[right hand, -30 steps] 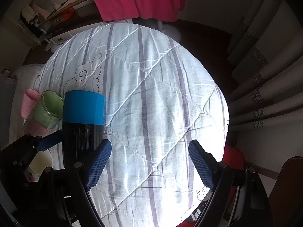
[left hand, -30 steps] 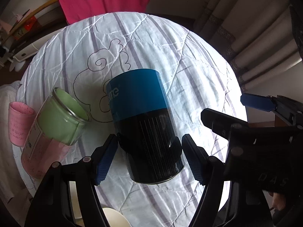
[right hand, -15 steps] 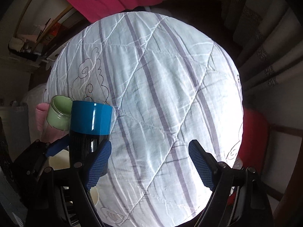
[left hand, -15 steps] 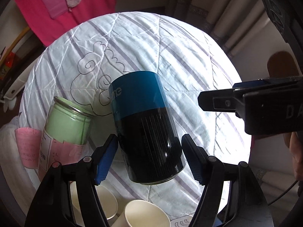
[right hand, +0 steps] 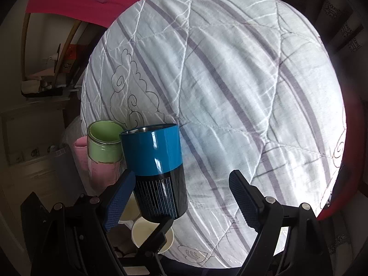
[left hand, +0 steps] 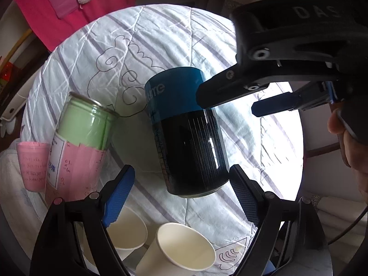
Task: Flip cup upright
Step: 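Close the right gripper on the tumbler and lift it off the table, then rotate the held tumbler with the right gripper so its open rim faces up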
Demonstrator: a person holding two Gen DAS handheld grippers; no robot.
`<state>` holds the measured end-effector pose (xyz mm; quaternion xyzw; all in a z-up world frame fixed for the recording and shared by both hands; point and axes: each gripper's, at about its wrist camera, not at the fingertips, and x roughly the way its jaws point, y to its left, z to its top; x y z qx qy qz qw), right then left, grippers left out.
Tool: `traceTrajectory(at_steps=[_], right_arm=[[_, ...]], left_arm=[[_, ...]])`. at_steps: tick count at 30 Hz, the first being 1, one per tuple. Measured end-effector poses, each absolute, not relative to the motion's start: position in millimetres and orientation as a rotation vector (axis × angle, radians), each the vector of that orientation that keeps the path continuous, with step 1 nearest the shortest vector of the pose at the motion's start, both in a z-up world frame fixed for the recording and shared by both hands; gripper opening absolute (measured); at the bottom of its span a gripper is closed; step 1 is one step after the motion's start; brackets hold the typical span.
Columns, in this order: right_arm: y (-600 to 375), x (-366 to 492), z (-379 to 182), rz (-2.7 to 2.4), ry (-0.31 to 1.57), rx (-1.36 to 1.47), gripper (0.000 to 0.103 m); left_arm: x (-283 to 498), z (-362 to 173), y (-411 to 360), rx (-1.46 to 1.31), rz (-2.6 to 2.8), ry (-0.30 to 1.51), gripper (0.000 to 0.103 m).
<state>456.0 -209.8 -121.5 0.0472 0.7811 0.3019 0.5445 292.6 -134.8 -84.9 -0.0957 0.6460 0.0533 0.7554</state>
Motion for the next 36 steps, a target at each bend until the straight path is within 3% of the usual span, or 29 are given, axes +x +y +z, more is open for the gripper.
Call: traceTrajectory(at_steps=[9, 13, 20, 36], right_arm=[[-172.2, 454.8, -133.3, 0.758, 1.915, 0.104, 0.085], [-161.3, 450.5, -137.1, 0.78, 1.913, 0.119, 0.07], [-152.6, 445.5, -143.0, 0.802, 1.889, 0.161, 0.065], [-204.3, 424.8, -77.6, 0.592, 1.362, 0.131, 0.058]], left_arm=[[280.6, -90.0, -108.8, -0.247, 0.078, 1.396, 0.089], [288.1, -94.5, -100.7, -0.243, 0.054, 1.396, 0.091], [296.5, -98.4, -84.0, -0.263, 0.026, 1.399, 0.094], [347.3, -101.8, -79.3, -0.251, 0.034, 1.399, 0.096]])
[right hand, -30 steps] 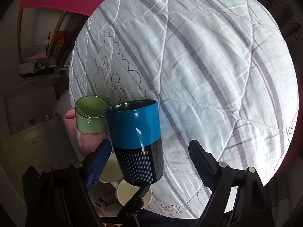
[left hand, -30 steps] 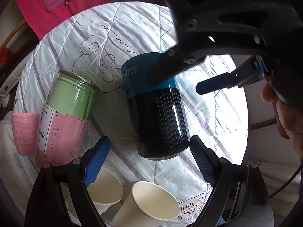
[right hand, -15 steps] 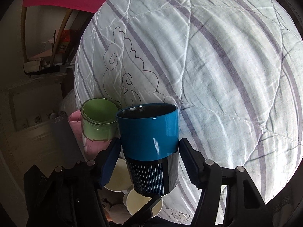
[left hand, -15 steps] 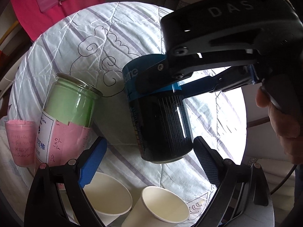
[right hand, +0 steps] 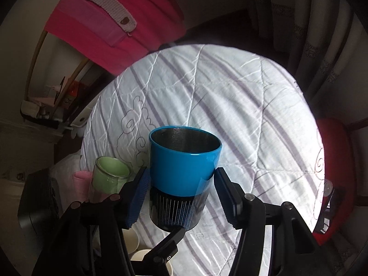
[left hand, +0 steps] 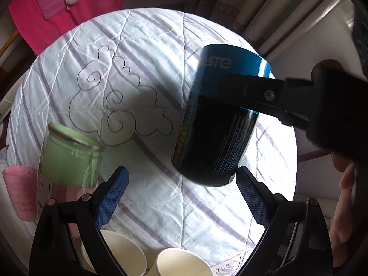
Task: Flip cup upright
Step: 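Rotate the held tumbler with the right gripper so its open rim faces up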
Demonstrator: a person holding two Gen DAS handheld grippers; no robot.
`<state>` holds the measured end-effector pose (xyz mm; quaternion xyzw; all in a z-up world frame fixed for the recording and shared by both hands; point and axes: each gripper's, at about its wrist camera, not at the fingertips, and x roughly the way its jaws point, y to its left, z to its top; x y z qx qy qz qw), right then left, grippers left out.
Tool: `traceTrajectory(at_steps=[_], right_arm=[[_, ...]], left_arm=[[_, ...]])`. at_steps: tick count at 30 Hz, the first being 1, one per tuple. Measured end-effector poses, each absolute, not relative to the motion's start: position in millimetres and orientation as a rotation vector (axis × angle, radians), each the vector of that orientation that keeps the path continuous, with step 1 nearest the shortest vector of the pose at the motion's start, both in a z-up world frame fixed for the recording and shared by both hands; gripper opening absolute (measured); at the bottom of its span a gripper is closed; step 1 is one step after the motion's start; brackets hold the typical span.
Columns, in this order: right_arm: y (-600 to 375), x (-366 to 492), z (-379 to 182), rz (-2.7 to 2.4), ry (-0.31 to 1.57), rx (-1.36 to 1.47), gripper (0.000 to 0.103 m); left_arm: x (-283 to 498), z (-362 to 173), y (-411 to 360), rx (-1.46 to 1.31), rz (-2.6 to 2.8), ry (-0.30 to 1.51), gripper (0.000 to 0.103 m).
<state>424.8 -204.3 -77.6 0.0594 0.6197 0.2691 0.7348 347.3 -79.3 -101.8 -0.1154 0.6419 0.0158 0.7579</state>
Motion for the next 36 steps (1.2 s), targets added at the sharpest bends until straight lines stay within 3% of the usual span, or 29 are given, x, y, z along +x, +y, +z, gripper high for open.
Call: traceTrajectory(at_steps=[3, 4, 11, 20, 27, 36], right_arm=[[-211.5, 425.0, -73.5, 0.544, 1.271, 0.1, 0.051], [-212.3, 425.0, -72.8, 0.521, 1.24, 0.071, 0.035], [-215.6, 426.3, -81.1, 0.514, 1.221, 0.085, 0.033], [-238.8, 449.4, -119.9, 0.422, 1.529, 0.54, 0.059], [-231.6, 460.4, -148.6, 0.433, 1.6, 0.696, 0.065], [-218.6, 456.4, -145.2, 0.491, 1.525, 0.623, 0.067]], left_arm=[[360.7, -104.5, -80.1, -0.238, 0.039, 1.396, 0.098], [364.3, -103.4, -78.8, -0.228, 0.047, 1.383, 0.098], [379.2, -111.9, -81.2, -0.211, 0.036, 1.417, 0.098], [368.2, -112.8, -78.6, -0.221, 0.036, 1.418, 0.098], [364.8, -109.1, -62.1, -0.198, 0.035, 1.411, 0.098], [354.5, -107.0, -39.8, -0.221, 0.048, 1.405, 0.098]])
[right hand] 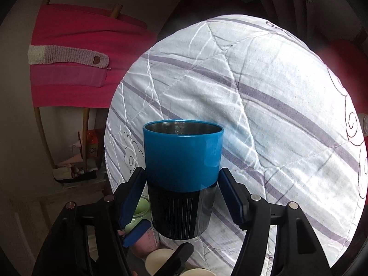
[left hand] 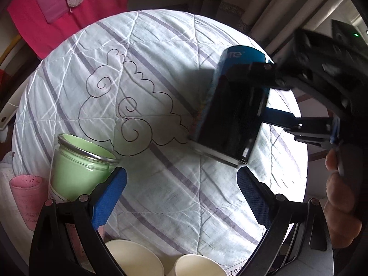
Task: Flip cup upright
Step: 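Rotate the held tumbler with the right gripper so its open rim faces up, then lower the upright tumbler onto the table and open the right gripper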
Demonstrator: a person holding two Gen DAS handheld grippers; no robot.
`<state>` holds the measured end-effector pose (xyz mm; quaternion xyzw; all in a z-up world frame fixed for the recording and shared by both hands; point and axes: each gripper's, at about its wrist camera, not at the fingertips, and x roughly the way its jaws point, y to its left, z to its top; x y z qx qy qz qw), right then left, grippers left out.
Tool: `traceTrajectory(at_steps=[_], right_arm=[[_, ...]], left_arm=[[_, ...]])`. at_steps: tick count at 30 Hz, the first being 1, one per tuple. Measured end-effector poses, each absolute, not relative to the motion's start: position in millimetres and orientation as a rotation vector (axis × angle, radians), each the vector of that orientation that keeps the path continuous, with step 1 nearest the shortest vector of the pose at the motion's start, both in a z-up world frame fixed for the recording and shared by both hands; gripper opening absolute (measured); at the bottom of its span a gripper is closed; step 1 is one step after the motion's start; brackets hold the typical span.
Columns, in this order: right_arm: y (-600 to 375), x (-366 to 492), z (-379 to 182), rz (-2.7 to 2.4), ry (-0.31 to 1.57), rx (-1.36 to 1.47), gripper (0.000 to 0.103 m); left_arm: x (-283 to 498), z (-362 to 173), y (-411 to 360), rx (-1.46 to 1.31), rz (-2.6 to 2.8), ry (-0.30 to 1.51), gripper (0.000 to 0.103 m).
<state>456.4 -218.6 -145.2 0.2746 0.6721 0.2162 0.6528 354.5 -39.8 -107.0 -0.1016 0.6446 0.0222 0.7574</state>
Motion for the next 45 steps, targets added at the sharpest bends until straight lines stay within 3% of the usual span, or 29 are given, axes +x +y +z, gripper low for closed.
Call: traceTrajectory(at_steps=[12, 23, 34, 45], right_arm=[[-208.8, 401.8, -100.7, 0.472, 1.185, 0.272, 0.067], [-210.5, 363.6, -90.0, 0.587, 0.985, 0.11, 0.067], [-224.0, 336.4, -87.6, 0.632, 0.916, 0.1, 0.067], [-223.2, 325.7, -80.1, 0.682, 0.926, 0.028, 0.067]], left_arm=[[332.1, -113.3, -47.9, -0.237, 0.048, 1.434, 0.098], [271.0, -104.1, -52.8, -0.251, 0.138, 1.427, 0.098], [216.6, -98.9, -59.5, -0.227, 0.202, 1.401, 0.098], [219.1, -69.4, -84.2, -0.112, 0.22, 1.337, 0.098]])
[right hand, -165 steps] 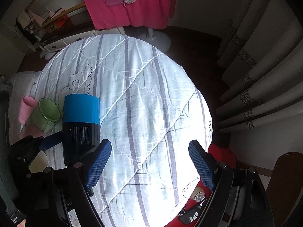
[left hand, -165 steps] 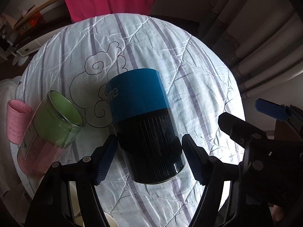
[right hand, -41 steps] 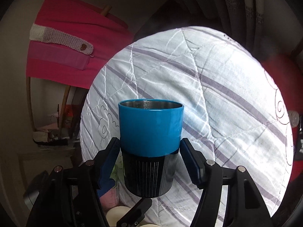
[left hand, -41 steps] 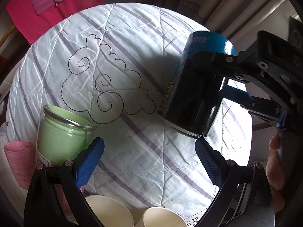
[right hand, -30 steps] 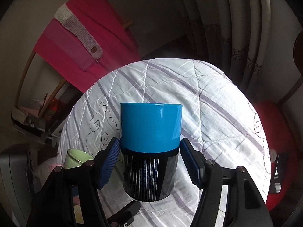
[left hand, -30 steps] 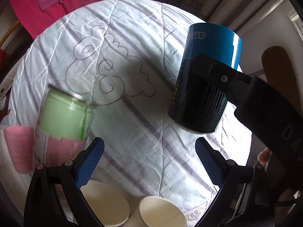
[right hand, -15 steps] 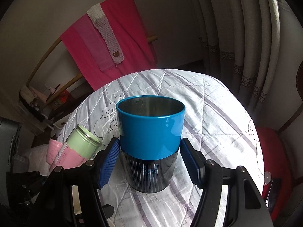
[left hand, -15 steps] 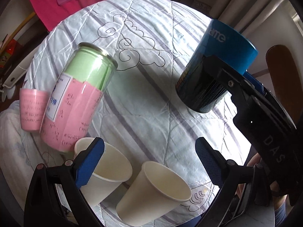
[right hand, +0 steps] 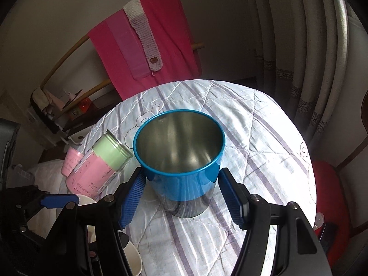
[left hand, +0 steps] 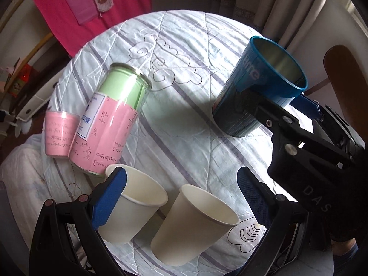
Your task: Flip cup upright
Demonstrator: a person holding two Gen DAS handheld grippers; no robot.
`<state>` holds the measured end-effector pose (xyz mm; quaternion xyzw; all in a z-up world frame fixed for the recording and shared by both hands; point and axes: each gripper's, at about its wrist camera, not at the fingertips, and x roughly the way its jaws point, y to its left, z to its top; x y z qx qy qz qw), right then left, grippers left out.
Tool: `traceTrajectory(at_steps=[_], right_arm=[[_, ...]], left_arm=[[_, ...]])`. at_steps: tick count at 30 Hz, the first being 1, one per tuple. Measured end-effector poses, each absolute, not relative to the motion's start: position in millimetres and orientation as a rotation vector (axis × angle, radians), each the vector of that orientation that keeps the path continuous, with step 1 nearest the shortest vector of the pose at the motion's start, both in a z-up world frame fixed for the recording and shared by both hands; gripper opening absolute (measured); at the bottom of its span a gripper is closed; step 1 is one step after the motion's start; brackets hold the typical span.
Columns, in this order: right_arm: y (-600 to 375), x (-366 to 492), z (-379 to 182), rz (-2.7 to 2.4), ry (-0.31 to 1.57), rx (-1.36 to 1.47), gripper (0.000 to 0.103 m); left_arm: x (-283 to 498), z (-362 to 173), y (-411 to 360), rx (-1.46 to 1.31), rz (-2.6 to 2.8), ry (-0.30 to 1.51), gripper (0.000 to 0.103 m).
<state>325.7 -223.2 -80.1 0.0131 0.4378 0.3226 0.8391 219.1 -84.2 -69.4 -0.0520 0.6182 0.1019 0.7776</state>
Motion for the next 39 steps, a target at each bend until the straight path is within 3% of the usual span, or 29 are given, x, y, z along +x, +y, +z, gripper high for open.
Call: traceTrajectory(at_steps=[12, 17, 30, 39], right_arm=[[-225.7, 322.3, -54.9, 0.705, 0.969, -0.047, 0.068], [-234.2, 318.4, -40.4, 0.701, 0.983, -0.035, 0.075], [-260.8, 294.1, 45.1, 0.561, 0.9, -0.08, 0.079], [-257.3, 268.8, 71.9, 0.493, 0.991, -0.059, 0.08]], left_arm=[[226.4, -56.7, -93.4, -0.12, 0.17, 1.313, 0.098], [226.9, -44.5, -100.6, -0.111, 0.143, 1.294, 0.098], [202.6, 36.1, -114.3, -0.06, 0.195, 1.09, 0.098], [172.6, 67.3, -98.6, 0.007, 0.195, 1.06, 0.098]])
